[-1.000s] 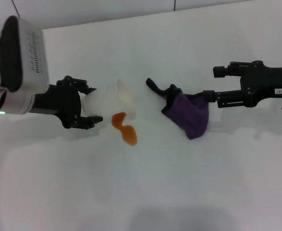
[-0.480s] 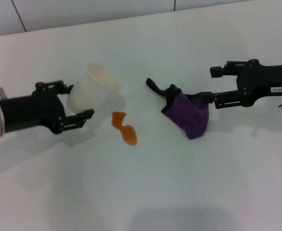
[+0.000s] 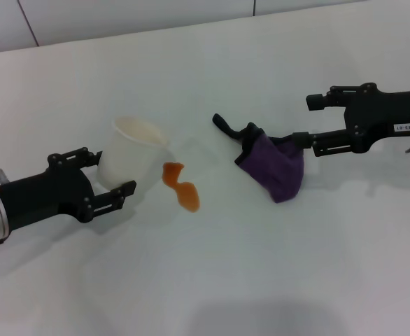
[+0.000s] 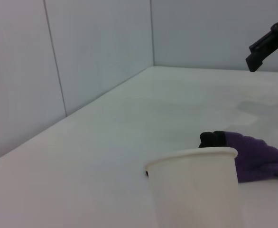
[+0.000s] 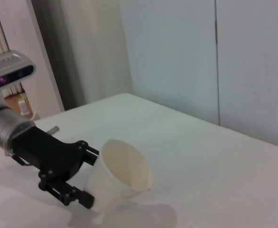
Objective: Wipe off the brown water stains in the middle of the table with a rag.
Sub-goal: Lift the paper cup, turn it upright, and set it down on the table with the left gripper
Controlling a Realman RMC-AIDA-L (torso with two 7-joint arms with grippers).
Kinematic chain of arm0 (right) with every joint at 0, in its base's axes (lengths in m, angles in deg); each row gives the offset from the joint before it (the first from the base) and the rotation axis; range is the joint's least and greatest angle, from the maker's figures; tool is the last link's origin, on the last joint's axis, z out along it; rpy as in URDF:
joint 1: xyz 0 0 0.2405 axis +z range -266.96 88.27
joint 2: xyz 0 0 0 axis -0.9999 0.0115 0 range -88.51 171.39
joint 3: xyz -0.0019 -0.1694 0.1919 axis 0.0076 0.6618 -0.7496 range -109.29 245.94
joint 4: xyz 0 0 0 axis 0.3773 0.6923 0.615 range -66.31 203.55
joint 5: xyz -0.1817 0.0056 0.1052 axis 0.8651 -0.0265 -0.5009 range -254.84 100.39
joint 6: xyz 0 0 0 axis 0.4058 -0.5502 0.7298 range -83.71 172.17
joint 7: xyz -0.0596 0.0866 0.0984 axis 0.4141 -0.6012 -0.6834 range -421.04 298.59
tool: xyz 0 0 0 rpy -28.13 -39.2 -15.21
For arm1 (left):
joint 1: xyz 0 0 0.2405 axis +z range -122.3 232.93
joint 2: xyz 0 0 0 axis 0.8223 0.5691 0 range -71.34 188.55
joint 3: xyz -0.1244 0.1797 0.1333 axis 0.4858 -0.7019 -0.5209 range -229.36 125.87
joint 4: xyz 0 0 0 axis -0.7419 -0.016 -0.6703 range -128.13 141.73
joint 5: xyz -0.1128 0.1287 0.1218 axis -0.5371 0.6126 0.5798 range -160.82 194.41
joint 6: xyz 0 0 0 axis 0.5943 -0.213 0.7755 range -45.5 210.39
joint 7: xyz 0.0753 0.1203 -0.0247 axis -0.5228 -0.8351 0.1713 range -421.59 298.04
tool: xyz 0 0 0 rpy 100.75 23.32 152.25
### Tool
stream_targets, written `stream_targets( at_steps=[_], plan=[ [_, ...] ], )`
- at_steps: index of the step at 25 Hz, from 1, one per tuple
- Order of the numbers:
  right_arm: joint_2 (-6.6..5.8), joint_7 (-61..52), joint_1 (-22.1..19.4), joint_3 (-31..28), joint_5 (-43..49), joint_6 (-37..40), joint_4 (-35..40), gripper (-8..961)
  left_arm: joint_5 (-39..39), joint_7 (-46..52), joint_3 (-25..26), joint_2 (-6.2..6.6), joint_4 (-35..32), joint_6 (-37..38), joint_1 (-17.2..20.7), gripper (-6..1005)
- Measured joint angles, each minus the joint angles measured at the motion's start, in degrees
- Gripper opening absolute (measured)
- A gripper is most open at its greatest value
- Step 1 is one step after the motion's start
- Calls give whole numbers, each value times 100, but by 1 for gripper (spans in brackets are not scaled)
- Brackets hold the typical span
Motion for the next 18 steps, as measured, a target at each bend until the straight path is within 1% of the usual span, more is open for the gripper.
stream_targets(
  at_steps=[3, 11, 14, 18],
  plan=[
    [0, 5, 24, -7, 94, -28, 0, 839, -51, -51, 0, 1, 87, 0, 18, 682],
    [52, 153, 53, 53, 218, -77, -39, 839, -345, -827, 0, -3, 765, -17, -2, 682],
    [53, 159, 53, 117, 219, -109, -44, 839, -364, -911, 0, -4, 826, -39, 1, 682],
    [49, 163, 48, 130, 219, -114, -50, 839, -378, -1091, -6, -7, 868, -51, 101, 681]
  ],
)
